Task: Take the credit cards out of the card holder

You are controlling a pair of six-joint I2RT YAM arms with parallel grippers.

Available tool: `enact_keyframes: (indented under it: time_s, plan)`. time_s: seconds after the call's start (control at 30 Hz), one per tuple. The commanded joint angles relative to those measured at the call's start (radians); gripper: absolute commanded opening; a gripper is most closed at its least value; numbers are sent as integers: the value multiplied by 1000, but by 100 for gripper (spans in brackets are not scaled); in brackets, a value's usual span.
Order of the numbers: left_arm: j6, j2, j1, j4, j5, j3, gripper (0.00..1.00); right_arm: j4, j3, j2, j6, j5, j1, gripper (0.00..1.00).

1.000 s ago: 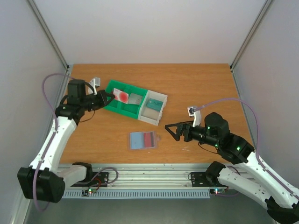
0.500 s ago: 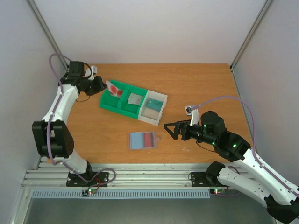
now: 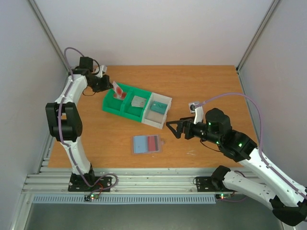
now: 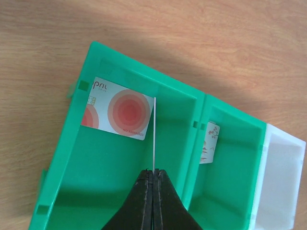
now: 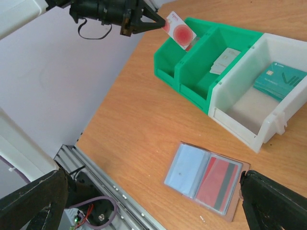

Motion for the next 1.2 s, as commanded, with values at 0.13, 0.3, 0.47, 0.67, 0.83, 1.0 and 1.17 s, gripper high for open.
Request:
enact_keyframes:
  time_s: [0.13, 0.3, 0.47, 0.67, 0.83, 1.0, 1.17]
  plan:
    - [-5, 66, 4, 76, 50, 0, 0, -4, 60, 52, -36, 34, -1, 99]
    - [-11, 115, -1, 96, 88, 32, 0, -24, 69, 55, -43, 76, -1, 99]
    - [-14, 145, -6, 118, 88, 37, 1, -13, 66, 61, -47, 85, -2, 98]
    - [-10, 186, -7, 128, 73, 56, 0, -39, 120, 110, -81, 107, -2, 98]
    - [-1, 212, -10, 118, 66, 73, 2, -15, 110, 130, -88, 100, -1, 99]
    - [0, 241, -12, 125, 61, 90, 4, -14, 103, 150, -73, 108, -1, 99]
    - [13, 263, -13, 97, 47, 130, 7, -10, 101, 156, -80, 130, -2, 99]
